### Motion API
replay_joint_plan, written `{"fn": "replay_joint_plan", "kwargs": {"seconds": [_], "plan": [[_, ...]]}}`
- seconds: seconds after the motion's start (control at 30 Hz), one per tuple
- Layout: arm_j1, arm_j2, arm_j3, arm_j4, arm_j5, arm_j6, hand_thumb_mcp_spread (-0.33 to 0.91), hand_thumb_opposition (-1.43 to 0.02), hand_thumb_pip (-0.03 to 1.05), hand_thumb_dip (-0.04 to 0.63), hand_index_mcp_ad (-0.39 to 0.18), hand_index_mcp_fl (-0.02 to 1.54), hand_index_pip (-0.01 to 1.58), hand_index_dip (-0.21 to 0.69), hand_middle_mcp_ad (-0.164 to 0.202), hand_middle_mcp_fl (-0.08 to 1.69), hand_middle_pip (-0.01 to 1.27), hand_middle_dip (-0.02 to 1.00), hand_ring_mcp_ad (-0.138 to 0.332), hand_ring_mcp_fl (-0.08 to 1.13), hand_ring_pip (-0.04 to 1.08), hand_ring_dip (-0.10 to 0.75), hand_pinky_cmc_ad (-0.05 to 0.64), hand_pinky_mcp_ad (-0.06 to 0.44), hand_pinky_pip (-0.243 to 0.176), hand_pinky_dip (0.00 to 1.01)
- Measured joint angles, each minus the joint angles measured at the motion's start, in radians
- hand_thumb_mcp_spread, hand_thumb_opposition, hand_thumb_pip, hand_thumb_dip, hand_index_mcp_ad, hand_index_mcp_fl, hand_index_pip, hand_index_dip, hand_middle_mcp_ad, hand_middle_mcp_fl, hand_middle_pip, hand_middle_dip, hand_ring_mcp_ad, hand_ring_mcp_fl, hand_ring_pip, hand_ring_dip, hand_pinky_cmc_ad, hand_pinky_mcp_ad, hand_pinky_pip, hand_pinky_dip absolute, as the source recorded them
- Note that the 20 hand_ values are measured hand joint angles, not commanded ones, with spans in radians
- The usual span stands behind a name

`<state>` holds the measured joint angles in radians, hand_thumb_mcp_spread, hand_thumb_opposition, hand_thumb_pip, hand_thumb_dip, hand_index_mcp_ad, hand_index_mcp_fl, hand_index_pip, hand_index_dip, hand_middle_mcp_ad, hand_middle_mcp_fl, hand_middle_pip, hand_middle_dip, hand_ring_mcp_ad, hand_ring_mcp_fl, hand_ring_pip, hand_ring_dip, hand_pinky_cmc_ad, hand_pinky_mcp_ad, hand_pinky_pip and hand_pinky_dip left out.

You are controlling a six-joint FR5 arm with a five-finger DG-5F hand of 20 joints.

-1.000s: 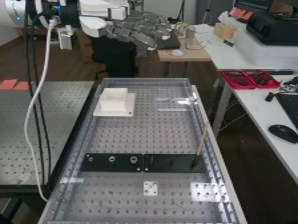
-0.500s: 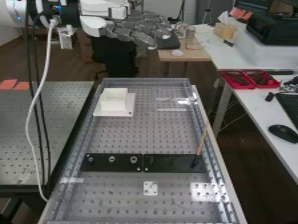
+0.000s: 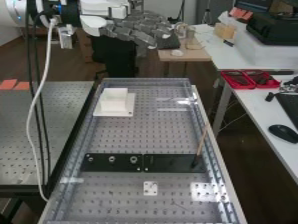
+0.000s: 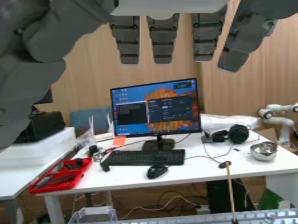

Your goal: Grab the drill bit and place it in the clear container

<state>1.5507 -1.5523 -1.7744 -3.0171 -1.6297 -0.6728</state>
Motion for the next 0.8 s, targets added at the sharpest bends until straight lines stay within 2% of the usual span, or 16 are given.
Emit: {"fn": "replay_joint_plan", "kwargs": {"seconds": [0.13,0.3,0.37,0.8], "plan": [[0.000,0.001,-0.001,0.000,-0.001,0.000,0.22,-0.64,0.30,0.024,-0.063,0.05,0.09,0.244,0.086,-0.03,0.14,0.15,0.229,-0.02,0.12,0.033,0.328,0.267,-0.094,0.27],[-0.001,0.003,-0.002,0.001,-0.001,0.002,0.22,-0.64,0.30,0.024,-0.059,0.05,0.09,0.244,0.101,-0.03,0.14,0.14,0.225,-0.02,0.12,0.033,0.328,0.265,-0.094,0.27],[-0.001,0.004,-0.003,0.001,0.004,0.001,0.22,-0.64,0.30,0.024,-0.059,0.05,0.09,0.244,0.103,-0.03,0.14,0.14,0.225,-0.02,0.12,0.033,0.346,0.265,-0.094,0.27],[-0.006,0.015,-0.016,0.017,0.000,0.004,0.22,-0.64,0.30,0.024,-0.059,0.05,0.09,0.244,0.105,-0.03,0.14,0.14,0.227,-0.02,0.12,0.033,0.346,0.265,-0.094,0.27]]}}
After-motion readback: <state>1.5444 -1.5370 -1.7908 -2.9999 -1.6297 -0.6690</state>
